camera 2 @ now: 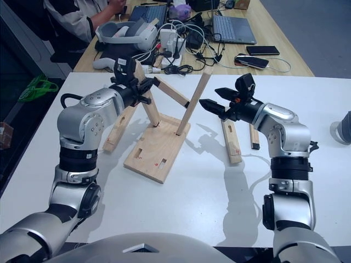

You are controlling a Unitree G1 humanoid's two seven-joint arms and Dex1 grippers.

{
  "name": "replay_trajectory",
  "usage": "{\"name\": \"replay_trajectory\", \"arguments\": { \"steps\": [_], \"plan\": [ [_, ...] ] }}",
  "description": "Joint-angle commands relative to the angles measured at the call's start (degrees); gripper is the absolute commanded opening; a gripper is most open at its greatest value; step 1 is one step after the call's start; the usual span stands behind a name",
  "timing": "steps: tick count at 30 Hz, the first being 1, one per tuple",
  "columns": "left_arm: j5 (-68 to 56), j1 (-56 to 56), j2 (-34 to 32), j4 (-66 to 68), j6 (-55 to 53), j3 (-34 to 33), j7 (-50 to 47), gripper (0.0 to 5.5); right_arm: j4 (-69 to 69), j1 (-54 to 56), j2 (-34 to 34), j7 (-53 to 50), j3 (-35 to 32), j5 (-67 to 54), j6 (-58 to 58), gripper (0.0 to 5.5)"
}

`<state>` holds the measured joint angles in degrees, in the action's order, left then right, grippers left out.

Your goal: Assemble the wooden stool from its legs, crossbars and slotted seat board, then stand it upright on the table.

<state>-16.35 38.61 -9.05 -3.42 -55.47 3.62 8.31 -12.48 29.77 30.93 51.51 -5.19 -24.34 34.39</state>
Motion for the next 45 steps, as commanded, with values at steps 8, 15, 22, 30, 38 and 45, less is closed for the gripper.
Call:
{"name": "replay_trajectory", "arguments": {
  "steps": [8, 15, 22, 30, 38, 45],
  "plan": [
    [-0.2, -4.2, -5.4, 1.0, -9.7, 8.2, 6.4, 1.02, -1.5, 2.0, 1.4, 2.5, 1.1, 0.7, -0.8, 4.37],
    [-0.1, -3.4, -5.3, 2.2, -9.2, 8.4, 6.1, 1.02, -1.6, 2.8, 0.2, 3.4, 2.1, 0.4, -0.5, 4.37],
    [-0.4, -2.7, -5.1, 3.0, -9.0, 8.1, 6.1, 1.03, 1.5, 1.7, -0.7, 4.8, 2.6, -1.9, 1.4, 4.37],
    [-1.0, -2.4, -4.5, 3.5, -8.9, 7.4, 6.3, 1.03, 5.3, 2.6, -0.9, 7.7, 1.9, -5.6, 5.6, 4.37],
    [-1.0, -3.2, -4.3, 3.3, -8.9, 6.5, 6.1, 1.03, 3.2, 0.1, 3.7, 8.9, 5.0, 0.2, 2.0, 4.37],
    [-1.1, -3.1, -4.4, 3.5, -9.0, 6.2, 6.1, 1.03, 5.5, -2.5, 3.8, 8.9, 2.9, -1.8, 2.3, 4.37]
  ]
}}
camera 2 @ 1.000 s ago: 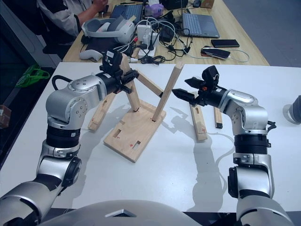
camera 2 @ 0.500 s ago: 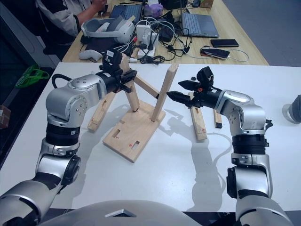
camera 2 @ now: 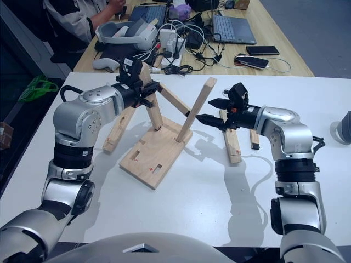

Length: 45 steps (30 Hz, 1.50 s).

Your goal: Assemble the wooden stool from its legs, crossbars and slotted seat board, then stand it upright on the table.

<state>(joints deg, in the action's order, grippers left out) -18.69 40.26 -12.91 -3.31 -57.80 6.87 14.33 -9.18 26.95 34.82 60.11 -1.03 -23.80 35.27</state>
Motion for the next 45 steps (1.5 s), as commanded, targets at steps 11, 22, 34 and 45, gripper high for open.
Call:
{"name": "replay_trajectory", "arguments": {
  "steps": [11, 22, 34, 45],
  "plan": [
    [1.4, -4.8, 0.0, 3.3, -6.7, 3.5, 0.0, 1.03, -7.2, 9.4, -8.7, -5.1, -0.8, -2.0, -2.1, 4.18],
    [-0.6, -4.5, 6.3, 6.2, -7.0, -4.7, -4.9, 1.02, -5.6, 7.4, -9.7, -5.7, 0.2, -2.1, -2.4, 2.47],
    [0.0, -4.9, 9.5, 7.9, -7.5, -9.4, -8.2, 1.01, 0.2, 3.8, -8.5, -3.3, 2.4, -3.4, 1.0, 2.03],
    [1.6, -2.8, 10.2, 9.3, -5.7, -6.5, -8.2, 1.01, -1.5, 6.1, -8.7, -0.1, 6.3, -1.9, 0.2, 2.02]
  ]
}}
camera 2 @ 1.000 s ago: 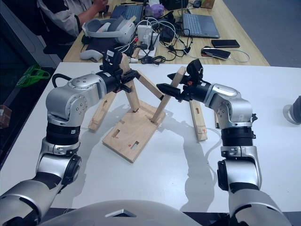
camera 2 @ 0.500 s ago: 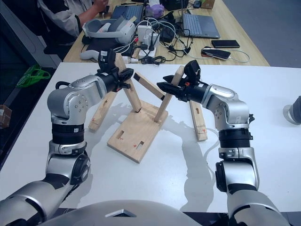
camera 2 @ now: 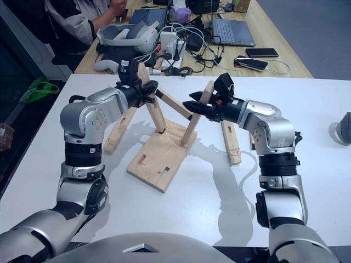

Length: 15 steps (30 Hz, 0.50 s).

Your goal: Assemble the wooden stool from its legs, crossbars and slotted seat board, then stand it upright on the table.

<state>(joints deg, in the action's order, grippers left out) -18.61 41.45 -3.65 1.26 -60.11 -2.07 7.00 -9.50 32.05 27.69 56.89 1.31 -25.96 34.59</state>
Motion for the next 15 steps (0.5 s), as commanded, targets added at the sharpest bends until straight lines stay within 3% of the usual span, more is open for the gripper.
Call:
{"name": "replay_trajectory", "arguments": {
  "steps": [1, 11, 12, 15],
  "plan": [
    [1.6, -4.0, 1.0, 4.8, -3.3, 2.5, -0.8, 1.01, -1.4, 1.4, -1.8, 3.5, 4.4, 0.4, 0.7, 2.02],
    [1.9, -4.5, 1.3, 4.2, -1.5, 1.4, -1.5, 1.01, -2.7, 1.9, -1.3, 7.4, 10.5, 4.7, -3.6, 2.0],
    [1.9, -4.9, 1.1, 3.5, -1.4, 1.5, -1.4, 1.38, -2.8, 1.9, -1.2, 7.7, 10.8, 4.8, -3.8, 2.0],
    [2.1, -5.7, 0.7, 2.2, -1.0, 2.4, -0.6, 1.8, -2.7, 1.5, -0.5, 8.1, 11.3, 5.0, -4.3, 2.0]
  ]
}}
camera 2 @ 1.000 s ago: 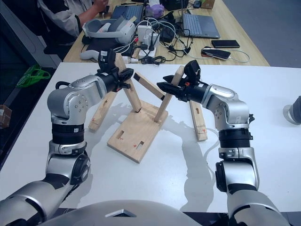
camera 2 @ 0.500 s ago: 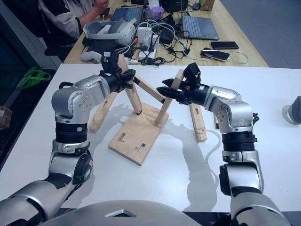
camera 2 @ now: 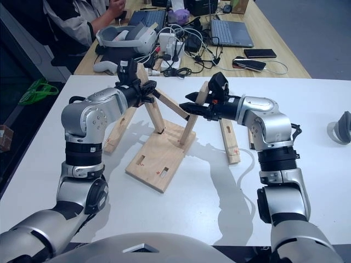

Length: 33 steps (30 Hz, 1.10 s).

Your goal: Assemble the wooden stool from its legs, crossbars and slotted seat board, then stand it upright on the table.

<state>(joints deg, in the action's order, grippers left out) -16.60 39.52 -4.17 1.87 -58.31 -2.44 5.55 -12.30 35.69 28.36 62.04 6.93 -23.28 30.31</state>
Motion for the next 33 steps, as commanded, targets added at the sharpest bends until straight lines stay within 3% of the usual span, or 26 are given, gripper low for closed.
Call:
{"name": "replay_trajectory", "arguments": {
  "steps": [1, 22, 27, 33],
  "plan": [
    [0.0, -4.0, 1.3, 1.4, -2.5, 2.9, 1.1, 1.87, 0.2, -2.3, -1.0, 3.2, 5.8, 2.4, 0.0, 2.0],
    [1.4, -3.1, 4.2, -0.4, -0.8, 1.6, 1.1, 4.23, -9.6, 1.7, -2.2, 0.4, 11.5, 8.5, -5.7, 2.02],
    [-2.1, -3.5, 9.3, -1.8, -1.5, -3.7, -0.8, 4.23, -9.9, 1.0, -2.3, -2.8, 7.9, 6.3, -6.2, 2.02],
    [-10.3, -3.0, 18.4, -3.7, -4.1, -15.2, -5.3, 4.23, -7.0, -1.1, -2.3, -4.1, 2.4, 1.9, -3.2, 2.03]
  ]
}}
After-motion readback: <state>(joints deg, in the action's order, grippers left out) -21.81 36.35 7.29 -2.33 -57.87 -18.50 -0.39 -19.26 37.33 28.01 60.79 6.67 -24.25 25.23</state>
